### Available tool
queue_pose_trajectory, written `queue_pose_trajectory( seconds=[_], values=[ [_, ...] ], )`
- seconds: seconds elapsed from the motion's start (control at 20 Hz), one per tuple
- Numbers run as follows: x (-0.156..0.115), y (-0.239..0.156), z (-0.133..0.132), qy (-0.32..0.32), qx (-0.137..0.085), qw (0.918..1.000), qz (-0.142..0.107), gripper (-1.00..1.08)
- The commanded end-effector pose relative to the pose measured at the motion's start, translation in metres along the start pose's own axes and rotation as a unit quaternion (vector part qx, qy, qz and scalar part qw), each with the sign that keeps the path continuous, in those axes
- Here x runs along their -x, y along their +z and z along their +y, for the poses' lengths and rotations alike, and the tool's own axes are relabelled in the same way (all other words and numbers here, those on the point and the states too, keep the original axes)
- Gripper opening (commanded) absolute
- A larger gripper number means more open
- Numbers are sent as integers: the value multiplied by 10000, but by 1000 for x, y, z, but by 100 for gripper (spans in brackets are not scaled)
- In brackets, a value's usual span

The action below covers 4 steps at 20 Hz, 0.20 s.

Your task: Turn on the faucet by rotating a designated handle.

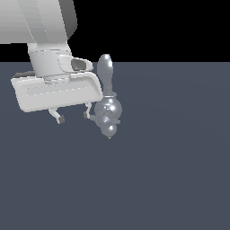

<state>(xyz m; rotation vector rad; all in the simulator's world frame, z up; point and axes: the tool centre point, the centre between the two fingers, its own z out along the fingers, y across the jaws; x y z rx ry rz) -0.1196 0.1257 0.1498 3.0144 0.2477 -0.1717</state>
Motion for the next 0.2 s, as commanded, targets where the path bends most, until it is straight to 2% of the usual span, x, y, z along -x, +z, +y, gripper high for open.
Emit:
queue_pose_trajectory(
  seconds=[0.0,0.05,0.1,0.15],
  values=[
    [-54,-1,57,-53,66,9987,500,-26],
    [-54,-1,60,-21,73,9987,494,-26],
    [-5,25,32,-412,44,9990,184,86],
    [-9,41,13,-605,30,9982,30,86]
  ],
)
